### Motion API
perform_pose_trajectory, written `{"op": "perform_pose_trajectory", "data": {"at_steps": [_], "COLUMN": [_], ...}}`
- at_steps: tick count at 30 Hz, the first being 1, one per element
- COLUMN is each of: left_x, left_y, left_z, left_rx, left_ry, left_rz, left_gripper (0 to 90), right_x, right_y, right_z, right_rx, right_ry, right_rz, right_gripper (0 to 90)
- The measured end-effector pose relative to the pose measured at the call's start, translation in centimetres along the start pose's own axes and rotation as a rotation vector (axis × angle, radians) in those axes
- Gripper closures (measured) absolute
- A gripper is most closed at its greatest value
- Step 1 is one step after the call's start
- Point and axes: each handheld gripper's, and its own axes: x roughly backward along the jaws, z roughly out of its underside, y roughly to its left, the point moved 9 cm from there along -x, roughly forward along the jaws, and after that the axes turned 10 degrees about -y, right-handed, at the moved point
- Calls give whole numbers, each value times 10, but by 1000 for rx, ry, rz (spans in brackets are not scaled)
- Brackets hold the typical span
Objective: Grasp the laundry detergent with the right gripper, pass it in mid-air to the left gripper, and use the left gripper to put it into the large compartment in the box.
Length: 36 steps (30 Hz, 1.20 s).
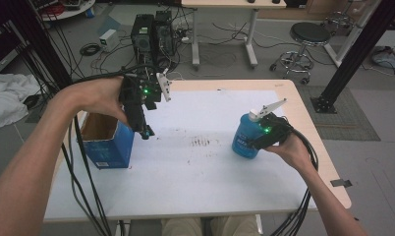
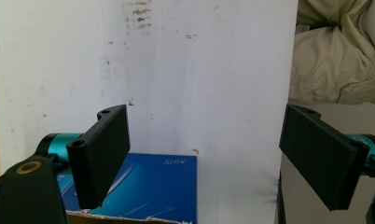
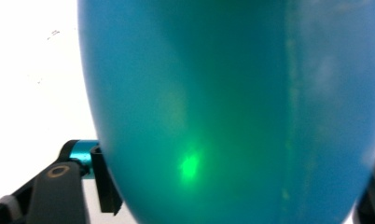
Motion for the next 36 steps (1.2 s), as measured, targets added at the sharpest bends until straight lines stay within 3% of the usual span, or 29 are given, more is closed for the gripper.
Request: {"op": "perform_pose_trajectory", "data": {"at_steps": [36], "left_x": [-4], "left_y": [1], "left_z": [4], "left_rx": [5], "left_ry": [3], "left_rz": [1], "left_gripper": [163], "right_x": [2], "right_y": [3], "right_z": [-2], "right_rx": [4], "right_ry": [-29], "right_rz": [-4], "right_gripper": [413]}}
